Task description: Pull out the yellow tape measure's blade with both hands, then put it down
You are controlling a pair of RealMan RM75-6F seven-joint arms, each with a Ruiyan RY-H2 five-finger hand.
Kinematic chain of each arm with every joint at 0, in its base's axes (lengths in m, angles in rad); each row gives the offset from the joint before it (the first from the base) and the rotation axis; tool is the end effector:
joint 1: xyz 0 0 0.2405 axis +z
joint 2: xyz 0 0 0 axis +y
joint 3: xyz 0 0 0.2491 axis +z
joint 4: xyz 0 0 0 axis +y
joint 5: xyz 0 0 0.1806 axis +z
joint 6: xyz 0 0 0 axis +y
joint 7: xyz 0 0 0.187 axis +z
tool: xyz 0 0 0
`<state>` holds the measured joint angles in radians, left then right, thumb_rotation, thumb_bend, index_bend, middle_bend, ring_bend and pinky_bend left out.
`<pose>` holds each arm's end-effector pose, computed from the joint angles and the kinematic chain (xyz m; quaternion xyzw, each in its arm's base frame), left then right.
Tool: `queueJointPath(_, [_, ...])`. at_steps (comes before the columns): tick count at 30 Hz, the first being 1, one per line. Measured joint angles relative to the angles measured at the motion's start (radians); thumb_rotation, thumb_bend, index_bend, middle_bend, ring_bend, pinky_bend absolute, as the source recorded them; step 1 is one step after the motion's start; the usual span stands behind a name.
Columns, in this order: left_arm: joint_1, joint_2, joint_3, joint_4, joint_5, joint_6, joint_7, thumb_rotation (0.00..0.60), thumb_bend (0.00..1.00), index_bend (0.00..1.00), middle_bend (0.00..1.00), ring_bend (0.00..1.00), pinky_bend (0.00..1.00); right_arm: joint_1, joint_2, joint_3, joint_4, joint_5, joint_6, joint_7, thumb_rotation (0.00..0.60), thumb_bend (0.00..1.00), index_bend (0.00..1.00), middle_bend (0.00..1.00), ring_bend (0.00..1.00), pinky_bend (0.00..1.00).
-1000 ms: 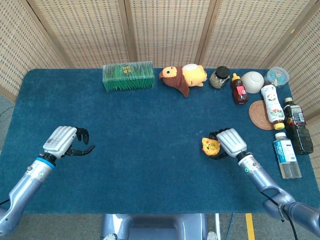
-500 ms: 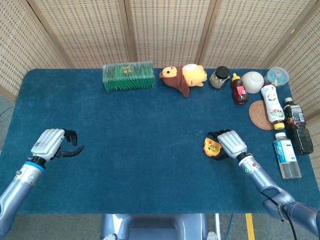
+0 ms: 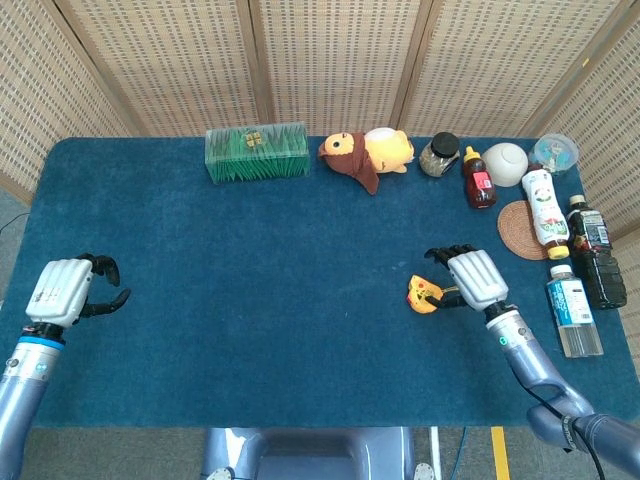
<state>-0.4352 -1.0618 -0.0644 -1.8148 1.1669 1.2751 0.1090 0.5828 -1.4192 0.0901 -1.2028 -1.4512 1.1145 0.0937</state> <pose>-0.2338 0.3071 0.1631 -0.6144 -0.4346 -0.3843 0.5348 -0.2240 -0.3721 0.0756 0.7155 -0.3352 0.3980 0.4662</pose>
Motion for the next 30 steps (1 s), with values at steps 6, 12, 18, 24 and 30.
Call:
queueJointPath(6, [0.077,-0.045,0.003,0.024,-0.011,0.092,0.039,0.589,0.27,0.58,0.55,0.42,0.55,-0.069,0.023,0.033,-0.075,0.032,0.136,-0.113,0.428,0.23,0.42,0.53,0.52,0.46])
queueJointPath(12, [0.127,-0.068,0.012,0.034,-0.013,0.145,0.076,0.598,0.27,0.58,0.55,0.42,0.55,-0.139,0.063,0.043,-0.165,0.068,0.205,-0.201,0.428,0.24,0.45,0.56,0.54,0.47])
queueJointPath(18, [0.188,-0.078,0.023,0.045,0.005,0.206,0.075,0.599,0.27,0.59,0.55,0.42,0.56,-0.225,0.107,0.031,-0.235,0.108,0.270,-0.257,0.428,0.25,0.46,0.57,0.55,0.47])
queueJointPath(24, [0.235,-0.085,0.032,0.054,0.042,0.246,0.060,0.600,0.28,0.59,0.55,0.42,0.56,-0.300,0.143,0.014,-0.286,0.122,0.338,-0.281,0.428,0.25,0.46,0.57,0.54,0.47])
queueJointPath(30, [0.267,-0.085,0.047,0.047,0.084,0.262,0.050,0.600,0.28,0.59,0.55,0.42,0.56,-0.365,0.179,-0.008,-0.346,0.107,0.403,-0.298,0.426,0.25,0.46,0.57,0.54,0.47])
